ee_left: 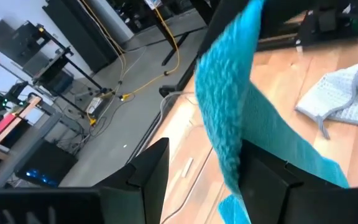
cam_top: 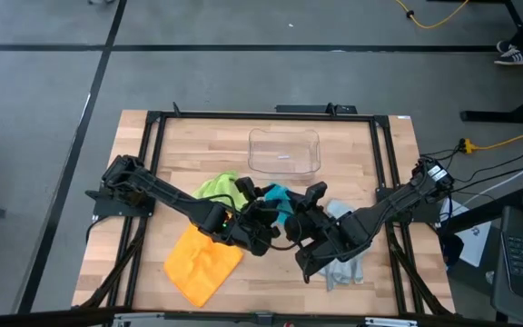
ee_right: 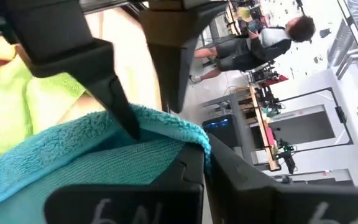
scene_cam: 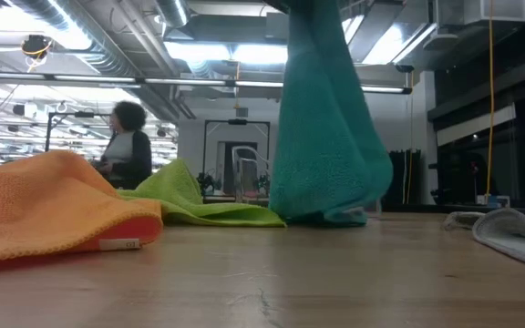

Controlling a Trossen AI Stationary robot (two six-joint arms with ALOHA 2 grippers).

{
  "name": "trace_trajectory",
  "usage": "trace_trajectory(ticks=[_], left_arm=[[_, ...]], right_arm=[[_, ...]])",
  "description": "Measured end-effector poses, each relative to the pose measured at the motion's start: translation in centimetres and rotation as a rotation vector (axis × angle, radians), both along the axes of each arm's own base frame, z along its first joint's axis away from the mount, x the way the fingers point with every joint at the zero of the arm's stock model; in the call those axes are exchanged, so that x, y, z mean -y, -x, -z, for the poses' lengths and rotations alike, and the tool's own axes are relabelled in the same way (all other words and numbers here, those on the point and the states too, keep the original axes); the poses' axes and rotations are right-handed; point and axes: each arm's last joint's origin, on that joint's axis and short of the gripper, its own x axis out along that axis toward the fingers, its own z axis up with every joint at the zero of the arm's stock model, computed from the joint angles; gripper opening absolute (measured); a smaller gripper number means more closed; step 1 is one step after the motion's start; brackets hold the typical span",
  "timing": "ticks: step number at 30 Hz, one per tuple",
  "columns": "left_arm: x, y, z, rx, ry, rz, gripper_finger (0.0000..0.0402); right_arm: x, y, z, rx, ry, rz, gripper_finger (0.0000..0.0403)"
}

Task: Fold microfiber towels
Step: Fold the blue towel

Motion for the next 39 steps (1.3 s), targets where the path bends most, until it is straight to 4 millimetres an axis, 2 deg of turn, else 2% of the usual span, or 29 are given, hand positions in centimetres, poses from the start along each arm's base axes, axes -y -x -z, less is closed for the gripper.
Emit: trace_trajectory(ticks=[4,8,23,30,39], left_arm=[[-1.0,-0.2,0.3,-0.01,0.046,-0.017,0.0166],[-1.8,-0.4,0.4,-0.012,0.081,-0.019,0.0166],[-1.8,-0.4,0.4,-0.01,0.079,-0.025,0.0166],[-1.8,-0.4,0.4,-0.01,0.08,-0.024,0.0166],[-1.8,-0.4,0.4,-0.012,0.079,-0.024,0.0166]], right_arm=[[0.1,0.0,-0.6,0.04,-0.02,0.002,0.0001],[0.0,0.0,-2.1,0.081,-0.042,0.001,0.0001],[0.2,0.9,-10.2,0.242,-0.153,-0.032,0.0],[-0.6,2.1,-12.7,0.265,-0.157,-0.092,0.0],[-0.9,3.4,-14.1,0.291,-0.085,-0.067,0.0]])
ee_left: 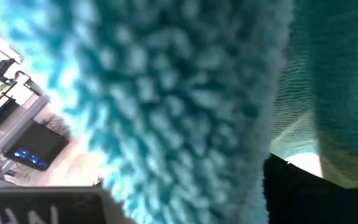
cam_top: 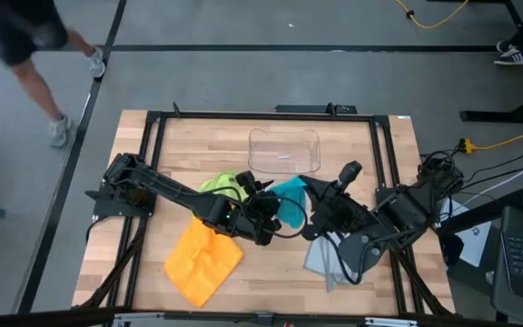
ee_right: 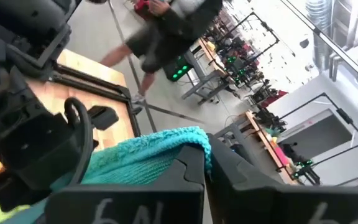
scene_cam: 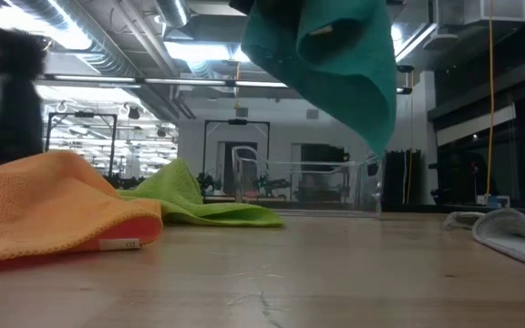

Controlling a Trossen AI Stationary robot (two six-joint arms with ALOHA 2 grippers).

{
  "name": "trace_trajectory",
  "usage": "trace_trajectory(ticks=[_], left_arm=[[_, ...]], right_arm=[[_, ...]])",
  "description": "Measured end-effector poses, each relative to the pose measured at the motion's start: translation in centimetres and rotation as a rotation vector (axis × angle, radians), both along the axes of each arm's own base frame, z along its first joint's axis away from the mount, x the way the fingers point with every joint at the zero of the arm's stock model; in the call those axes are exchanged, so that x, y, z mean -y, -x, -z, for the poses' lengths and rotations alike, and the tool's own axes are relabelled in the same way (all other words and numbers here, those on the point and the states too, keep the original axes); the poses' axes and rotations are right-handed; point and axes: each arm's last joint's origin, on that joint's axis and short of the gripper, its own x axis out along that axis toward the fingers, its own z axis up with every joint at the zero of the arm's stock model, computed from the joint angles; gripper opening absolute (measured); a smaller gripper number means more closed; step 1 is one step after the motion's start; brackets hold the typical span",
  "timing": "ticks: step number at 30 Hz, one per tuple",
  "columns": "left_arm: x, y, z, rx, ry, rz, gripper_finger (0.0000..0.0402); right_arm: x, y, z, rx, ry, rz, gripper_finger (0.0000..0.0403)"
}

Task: Fold microfiber towels
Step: Fold the blue towel

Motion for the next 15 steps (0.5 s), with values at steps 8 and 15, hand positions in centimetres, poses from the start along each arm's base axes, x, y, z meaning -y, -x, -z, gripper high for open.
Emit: trace_trajectory(ticks=[8,15], left_arm=[[0.1,0.2,0.1,-0.025,-0.004,0.007,0.0166],[0.5,0.5,0.6,-0.094,0.035,0.067,0.0166]], right_arm=[[0.5,0.9,1.1,-0.057,-0.032,0.006,0.0],[0.9,1.7,1.7,-0.062,-0.053,0.043,0.0]])
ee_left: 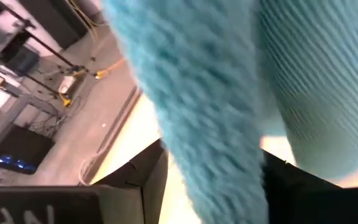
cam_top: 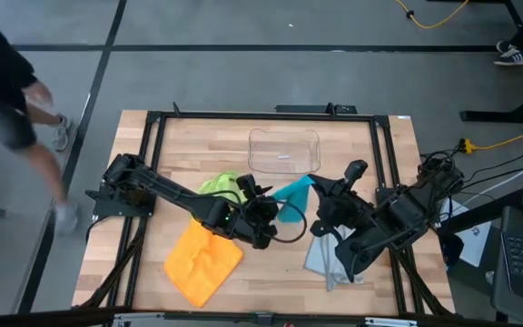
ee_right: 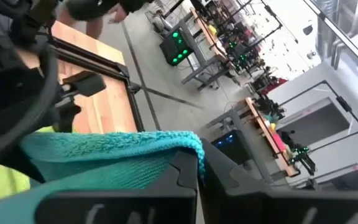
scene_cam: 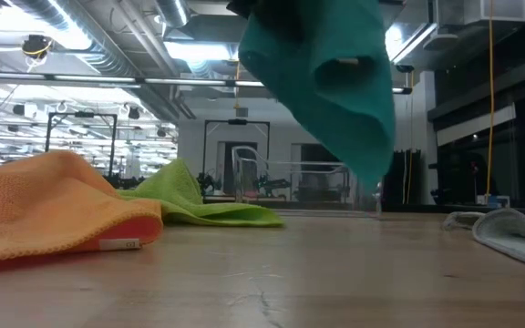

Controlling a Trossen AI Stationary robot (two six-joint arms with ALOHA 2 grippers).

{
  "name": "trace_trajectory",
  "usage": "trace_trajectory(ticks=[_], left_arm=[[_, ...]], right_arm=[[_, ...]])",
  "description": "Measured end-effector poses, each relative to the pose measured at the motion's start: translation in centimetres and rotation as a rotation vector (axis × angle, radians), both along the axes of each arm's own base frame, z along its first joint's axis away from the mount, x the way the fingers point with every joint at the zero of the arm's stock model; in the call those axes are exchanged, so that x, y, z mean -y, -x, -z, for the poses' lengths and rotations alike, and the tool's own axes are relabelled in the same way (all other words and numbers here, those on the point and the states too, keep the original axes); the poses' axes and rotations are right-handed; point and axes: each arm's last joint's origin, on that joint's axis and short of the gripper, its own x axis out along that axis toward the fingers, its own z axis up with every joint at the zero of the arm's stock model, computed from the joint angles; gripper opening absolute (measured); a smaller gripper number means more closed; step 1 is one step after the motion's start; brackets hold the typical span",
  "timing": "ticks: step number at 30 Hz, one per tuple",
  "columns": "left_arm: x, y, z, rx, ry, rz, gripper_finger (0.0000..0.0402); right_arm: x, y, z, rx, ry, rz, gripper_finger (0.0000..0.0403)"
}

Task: Fold microfiber towels
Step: Fold the blue towel

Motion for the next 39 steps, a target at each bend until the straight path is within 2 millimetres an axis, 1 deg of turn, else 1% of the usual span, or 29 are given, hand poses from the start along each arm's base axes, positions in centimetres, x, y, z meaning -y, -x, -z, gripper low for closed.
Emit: trace_trajectory(ticks=[7,15,19,23,28,31,39], left_arm=[[-1.1,0.0,0.4,-0.03,0.056,-0.022,0.0166],[-1.6,0.7,0.9,-0.085,0.065,-0.074,0.0166],[-1.3,0.9,0.8,-0.07,0.036,-0.089,0.0166],[-0.8,1.0,0.5,-0.054,0.025,-0.083,0.0166],[-0.1,1.2,0.5,-0.057,0.028,-0.064,0.0166],[0.0,1.3,0.7,-0.08,0.053,-0.044,0.0166],[0.2,1.6,0.8,-0.109,0.05,-0.036,0.0166]], right_arm=[[0.0,0.0,0.0,0.001,0.003,0.0,0.0],[0.0,0.0,0.0,0.0,0.001,-0.001,0.0],[-0.1,0.0,0.1,-0.025,-0.036,-0.024,0.0],[-0.2,0.0,0.4,-0.073,-0.12,-0.065,0.0],[0.0,0.3,0.7,-0.087,-0.127,-0.049,0.0],[0.0,0.4,0.7,-0.091,-0.129,-0.046,0.0],[0.2,0.7,1.0,-0.103,-0.181,-0.024,0.0]])
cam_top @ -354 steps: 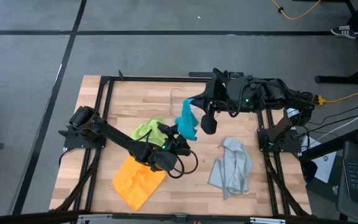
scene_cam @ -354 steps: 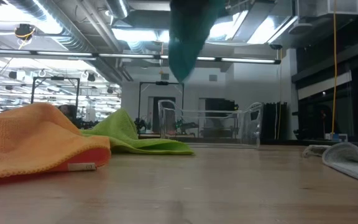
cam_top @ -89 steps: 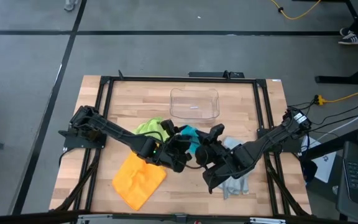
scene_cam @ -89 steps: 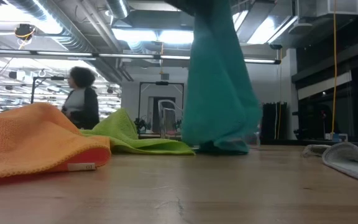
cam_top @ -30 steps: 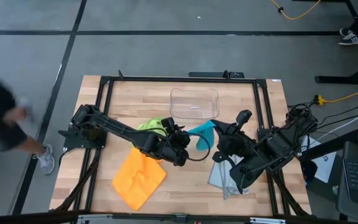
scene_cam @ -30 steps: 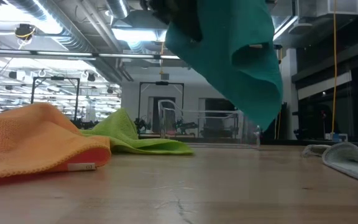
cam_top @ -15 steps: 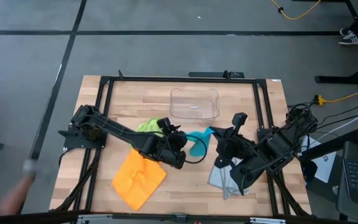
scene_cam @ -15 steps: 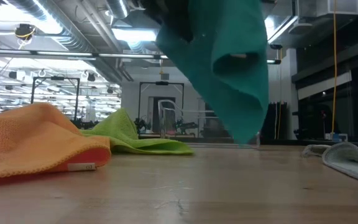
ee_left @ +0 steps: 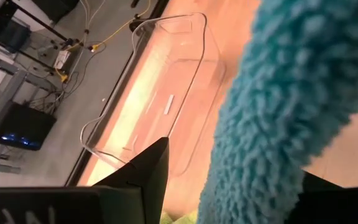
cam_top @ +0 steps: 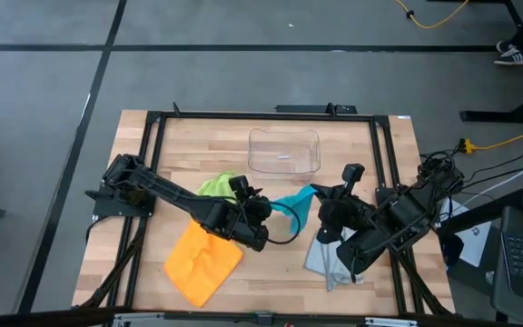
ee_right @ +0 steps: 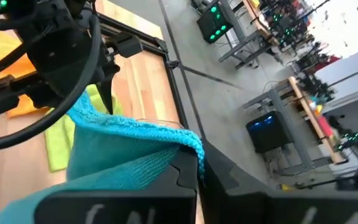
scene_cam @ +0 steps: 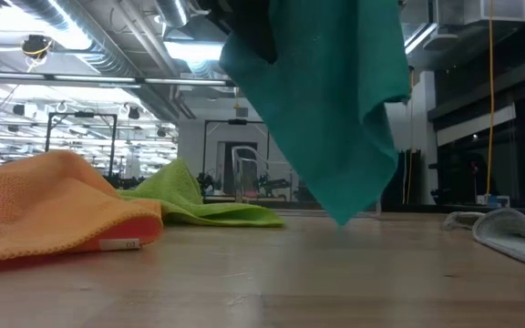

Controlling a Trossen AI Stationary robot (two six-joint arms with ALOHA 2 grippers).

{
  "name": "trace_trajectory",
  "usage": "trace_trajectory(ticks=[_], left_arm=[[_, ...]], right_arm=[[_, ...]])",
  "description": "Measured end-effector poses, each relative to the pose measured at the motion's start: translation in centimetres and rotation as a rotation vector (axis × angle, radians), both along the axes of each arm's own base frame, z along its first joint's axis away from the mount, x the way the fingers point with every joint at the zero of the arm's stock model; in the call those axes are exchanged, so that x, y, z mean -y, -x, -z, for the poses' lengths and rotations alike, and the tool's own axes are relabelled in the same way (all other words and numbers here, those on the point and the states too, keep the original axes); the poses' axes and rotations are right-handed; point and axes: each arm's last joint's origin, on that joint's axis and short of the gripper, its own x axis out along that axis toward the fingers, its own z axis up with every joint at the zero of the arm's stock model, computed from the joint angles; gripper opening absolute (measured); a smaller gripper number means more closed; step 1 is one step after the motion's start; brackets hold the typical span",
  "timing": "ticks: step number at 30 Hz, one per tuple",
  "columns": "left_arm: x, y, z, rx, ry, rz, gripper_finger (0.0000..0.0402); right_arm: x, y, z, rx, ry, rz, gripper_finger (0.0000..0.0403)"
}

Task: Fold microfiber towels
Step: Fold the blue towel

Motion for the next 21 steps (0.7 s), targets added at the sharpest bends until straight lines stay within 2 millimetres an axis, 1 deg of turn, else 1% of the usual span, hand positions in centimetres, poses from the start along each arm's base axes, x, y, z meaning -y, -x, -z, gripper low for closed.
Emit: trace_trajectory(ticks=[10,14,21], left_arm=[[0.2,0.1,0.0,-0.002,0.001,0.007,0.0166],[0.8,0.4,0.0,-0.012,-0.002,0.025,0.0166],[2.2,1.5,0.2,-0.077,-0.029,0.068,0.0166]], right_arm=[[-0.2,0.0,0.3,-0.051,-0.103,-0.029,0.0],[-0.2,0.0,0.3,-0.051,-0.104,-0.029,0.0],[-0.2,0.0,0.3,-0.064,-0.12,-0.036,0.0]])
